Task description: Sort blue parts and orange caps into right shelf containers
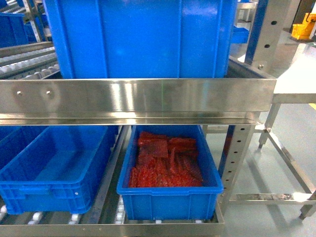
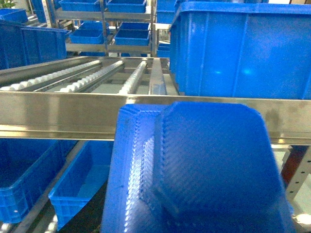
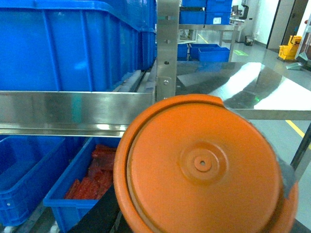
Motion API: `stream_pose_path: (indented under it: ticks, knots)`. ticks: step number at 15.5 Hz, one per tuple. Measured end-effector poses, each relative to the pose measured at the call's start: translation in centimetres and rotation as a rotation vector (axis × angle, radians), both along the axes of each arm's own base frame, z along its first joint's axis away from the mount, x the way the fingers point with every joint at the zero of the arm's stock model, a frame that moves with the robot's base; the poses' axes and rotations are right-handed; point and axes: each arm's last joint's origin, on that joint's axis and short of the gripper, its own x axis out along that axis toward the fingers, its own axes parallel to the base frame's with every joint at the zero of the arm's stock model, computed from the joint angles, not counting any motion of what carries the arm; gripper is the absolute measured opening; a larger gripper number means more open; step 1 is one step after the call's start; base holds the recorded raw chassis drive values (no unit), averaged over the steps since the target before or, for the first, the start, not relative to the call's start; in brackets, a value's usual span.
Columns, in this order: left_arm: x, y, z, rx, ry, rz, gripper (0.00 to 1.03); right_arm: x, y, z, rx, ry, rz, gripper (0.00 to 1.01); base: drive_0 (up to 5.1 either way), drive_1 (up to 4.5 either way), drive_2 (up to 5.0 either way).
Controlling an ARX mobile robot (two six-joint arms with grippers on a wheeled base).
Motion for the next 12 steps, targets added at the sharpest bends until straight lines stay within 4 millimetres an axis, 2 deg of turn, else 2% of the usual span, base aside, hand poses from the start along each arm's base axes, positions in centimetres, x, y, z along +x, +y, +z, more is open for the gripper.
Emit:
stream_pose_path:
  ticks: [12]
  knots:
    - [0.0, 0.0, 0.02, 0.0, -0.002, 0.0, 0.43, 0.0, 0.0, -0.01, 0.0, 0.001, 0.0, 0.45, 0.0, 4.25, -4.3]
